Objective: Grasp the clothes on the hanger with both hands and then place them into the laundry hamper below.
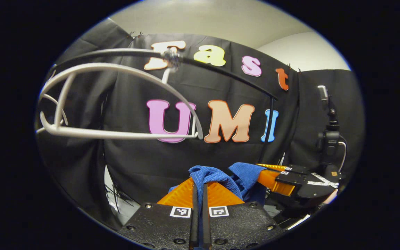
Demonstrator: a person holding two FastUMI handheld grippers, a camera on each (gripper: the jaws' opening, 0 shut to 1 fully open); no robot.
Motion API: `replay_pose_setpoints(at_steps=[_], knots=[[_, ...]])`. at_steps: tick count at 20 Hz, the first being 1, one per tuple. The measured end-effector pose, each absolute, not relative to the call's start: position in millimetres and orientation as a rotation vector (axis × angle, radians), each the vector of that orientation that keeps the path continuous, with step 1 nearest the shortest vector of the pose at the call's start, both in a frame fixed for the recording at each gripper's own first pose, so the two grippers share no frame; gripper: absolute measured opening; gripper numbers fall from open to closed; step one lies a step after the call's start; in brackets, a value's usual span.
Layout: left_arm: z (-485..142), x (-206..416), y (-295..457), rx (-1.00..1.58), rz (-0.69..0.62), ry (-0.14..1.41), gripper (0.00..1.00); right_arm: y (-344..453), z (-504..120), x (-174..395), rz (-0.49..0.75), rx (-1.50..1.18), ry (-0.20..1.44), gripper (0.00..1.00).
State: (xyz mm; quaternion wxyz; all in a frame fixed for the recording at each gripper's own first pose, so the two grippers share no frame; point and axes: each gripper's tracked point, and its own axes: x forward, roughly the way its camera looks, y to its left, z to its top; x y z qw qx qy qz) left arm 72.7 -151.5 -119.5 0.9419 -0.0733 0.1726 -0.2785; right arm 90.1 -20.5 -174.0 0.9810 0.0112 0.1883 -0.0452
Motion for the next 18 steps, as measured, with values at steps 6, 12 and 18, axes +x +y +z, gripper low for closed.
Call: replay_pose_setpoints(at_steps=[6, 12, 18], knots=[[-195, 68, -171, -0.097, -0.596, 0.476, 0.05, -22, -237, 70, -0.098, 0.055, 0.506, 0.04], [-269, 65, -178, -0.083, -0.574, 0.649, 0.05, -18, -306, 52, -0.096, 0.076, 0.641, 0.04], [-341, 42, -165, -0.016, -0.516, 0.845, 0.05, -18, -369, 29, -0.098, 0.092, 0.777, 0.04]])
